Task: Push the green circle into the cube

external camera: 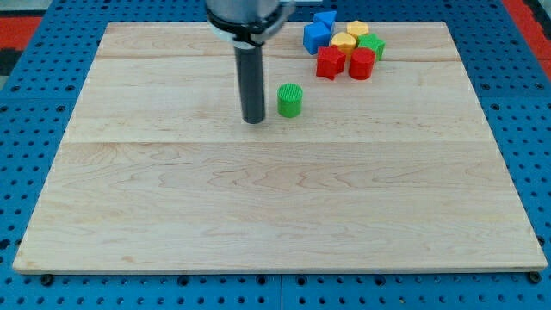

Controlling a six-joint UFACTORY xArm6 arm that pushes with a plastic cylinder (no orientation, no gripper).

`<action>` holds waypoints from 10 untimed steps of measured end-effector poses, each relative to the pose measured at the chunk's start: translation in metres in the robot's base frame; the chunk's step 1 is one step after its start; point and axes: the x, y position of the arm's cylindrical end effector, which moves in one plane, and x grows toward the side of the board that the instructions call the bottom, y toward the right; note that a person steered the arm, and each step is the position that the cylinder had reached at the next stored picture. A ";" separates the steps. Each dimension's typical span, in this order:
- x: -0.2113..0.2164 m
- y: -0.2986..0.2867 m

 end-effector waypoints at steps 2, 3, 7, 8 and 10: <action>-0.058 0.037; -0.079 0.037; -0.066 0.037; -0.081 0.039; -0.095 0.042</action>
